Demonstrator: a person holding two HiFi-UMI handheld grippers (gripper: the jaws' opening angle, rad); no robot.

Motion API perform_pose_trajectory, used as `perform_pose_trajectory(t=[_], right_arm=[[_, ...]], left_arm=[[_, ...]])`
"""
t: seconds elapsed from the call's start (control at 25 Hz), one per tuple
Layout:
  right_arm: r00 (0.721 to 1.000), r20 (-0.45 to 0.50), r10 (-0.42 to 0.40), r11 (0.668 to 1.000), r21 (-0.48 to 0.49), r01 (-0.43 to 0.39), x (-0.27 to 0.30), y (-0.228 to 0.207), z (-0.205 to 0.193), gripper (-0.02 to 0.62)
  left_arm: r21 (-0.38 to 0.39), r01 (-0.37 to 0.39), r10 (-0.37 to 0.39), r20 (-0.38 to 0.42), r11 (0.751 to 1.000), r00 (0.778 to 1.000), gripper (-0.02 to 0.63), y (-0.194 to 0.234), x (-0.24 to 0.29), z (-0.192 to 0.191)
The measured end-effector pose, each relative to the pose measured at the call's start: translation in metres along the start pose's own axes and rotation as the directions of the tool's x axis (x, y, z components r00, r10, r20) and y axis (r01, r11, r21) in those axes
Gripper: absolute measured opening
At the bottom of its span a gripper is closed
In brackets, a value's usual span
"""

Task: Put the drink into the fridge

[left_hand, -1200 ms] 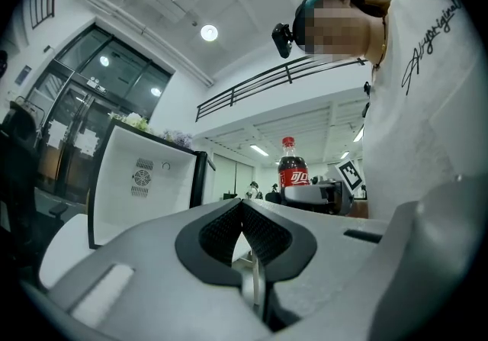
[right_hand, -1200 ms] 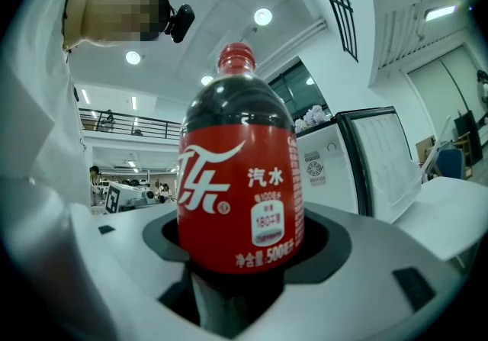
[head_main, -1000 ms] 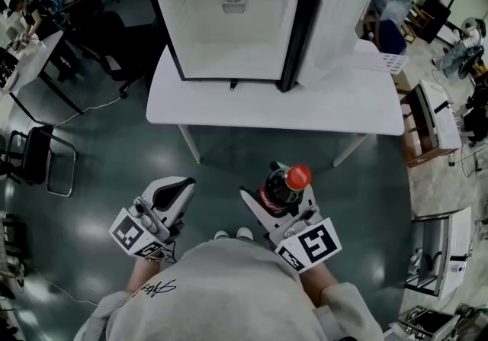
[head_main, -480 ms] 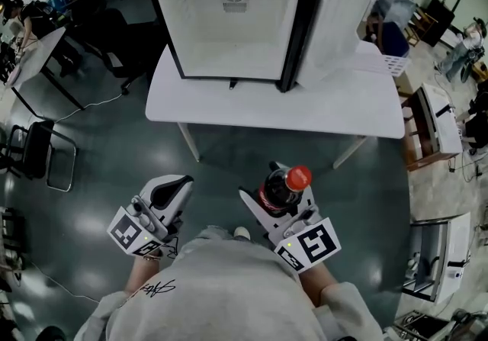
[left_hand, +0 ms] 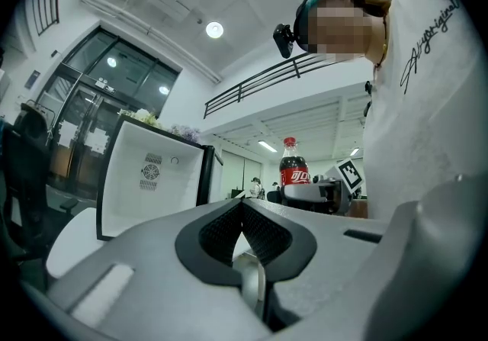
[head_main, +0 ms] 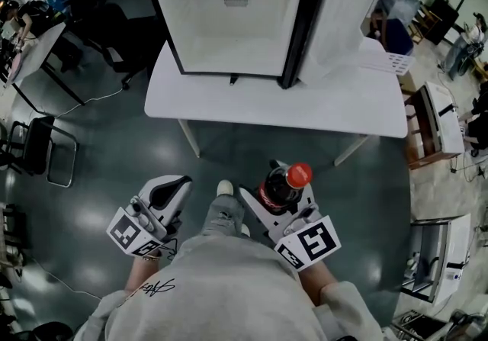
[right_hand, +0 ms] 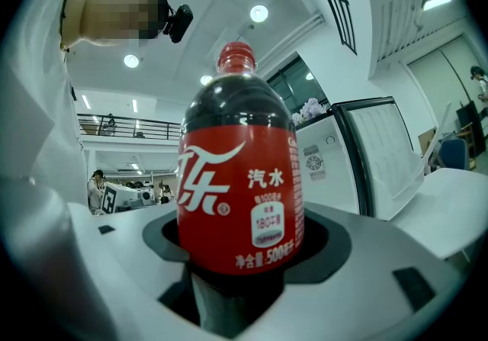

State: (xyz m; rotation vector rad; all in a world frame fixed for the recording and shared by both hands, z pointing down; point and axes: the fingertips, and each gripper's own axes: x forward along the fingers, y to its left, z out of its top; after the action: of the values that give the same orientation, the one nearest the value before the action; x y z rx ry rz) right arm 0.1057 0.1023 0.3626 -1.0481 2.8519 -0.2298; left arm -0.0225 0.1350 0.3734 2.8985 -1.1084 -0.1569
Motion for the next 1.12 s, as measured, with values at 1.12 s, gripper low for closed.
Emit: perform_pose_trajectory(t=[1.12], right_arm=[[0.998,0.0,-0.069,0.997,-0.017,0.069,0.084,-0.074,0.013,0.314]], left_arm=[[0.003,0.081,-0.081,0.017,0.997,0.997,0.003,0.101,0.073,0.007]])
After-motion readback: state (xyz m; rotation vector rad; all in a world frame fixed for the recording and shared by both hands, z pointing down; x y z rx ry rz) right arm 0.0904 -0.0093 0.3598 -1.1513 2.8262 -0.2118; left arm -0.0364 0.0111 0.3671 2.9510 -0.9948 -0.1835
